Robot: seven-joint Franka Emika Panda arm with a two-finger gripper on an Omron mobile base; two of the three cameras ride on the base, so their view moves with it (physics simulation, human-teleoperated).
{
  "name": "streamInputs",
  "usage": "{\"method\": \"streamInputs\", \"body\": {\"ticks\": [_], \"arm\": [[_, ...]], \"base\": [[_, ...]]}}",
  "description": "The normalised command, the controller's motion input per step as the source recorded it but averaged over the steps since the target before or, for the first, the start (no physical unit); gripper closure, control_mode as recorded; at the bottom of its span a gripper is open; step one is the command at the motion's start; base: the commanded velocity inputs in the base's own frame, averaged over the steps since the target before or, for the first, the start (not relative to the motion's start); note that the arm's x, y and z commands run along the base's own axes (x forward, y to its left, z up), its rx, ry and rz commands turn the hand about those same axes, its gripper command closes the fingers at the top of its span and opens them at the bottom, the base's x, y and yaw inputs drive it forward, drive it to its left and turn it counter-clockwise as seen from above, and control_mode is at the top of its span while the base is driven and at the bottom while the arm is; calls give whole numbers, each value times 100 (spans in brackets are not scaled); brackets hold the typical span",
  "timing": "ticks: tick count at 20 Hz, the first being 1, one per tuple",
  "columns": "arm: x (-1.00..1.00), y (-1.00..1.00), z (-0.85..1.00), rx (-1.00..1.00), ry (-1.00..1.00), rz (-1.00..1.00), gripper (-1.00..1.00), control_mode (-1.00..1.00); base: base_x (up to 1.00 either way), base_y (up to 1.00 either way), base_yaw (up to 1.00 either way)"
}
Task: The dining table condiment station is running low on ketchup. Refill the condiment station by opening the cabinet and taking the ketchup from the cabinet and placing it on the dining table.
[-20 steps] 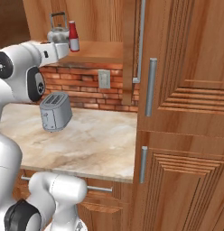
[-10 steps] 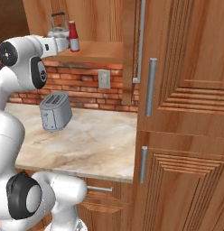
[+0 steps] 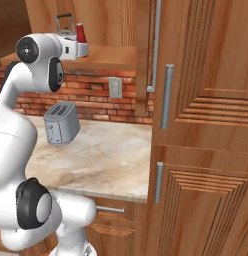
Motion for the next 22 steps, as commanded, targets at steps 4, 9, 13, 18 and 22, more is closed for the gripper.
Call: {"method": "streamInputs", "body": {"ticks": [4,9,13,18,22], "arm": [[39,0,0,0,2,-3,-100,-100],[18,0,5,-5,-7,0,-100,-100],[2,0,2,-9,-8,3,-100,-100],[5,1,0,-8,-5,5,-100,-100],[31,13,-3,-6,0,4,-100,-100]], "base": [[0,0,0],[0,0,0],[0,0,0],[0,0,0],[0,0,0]]}}
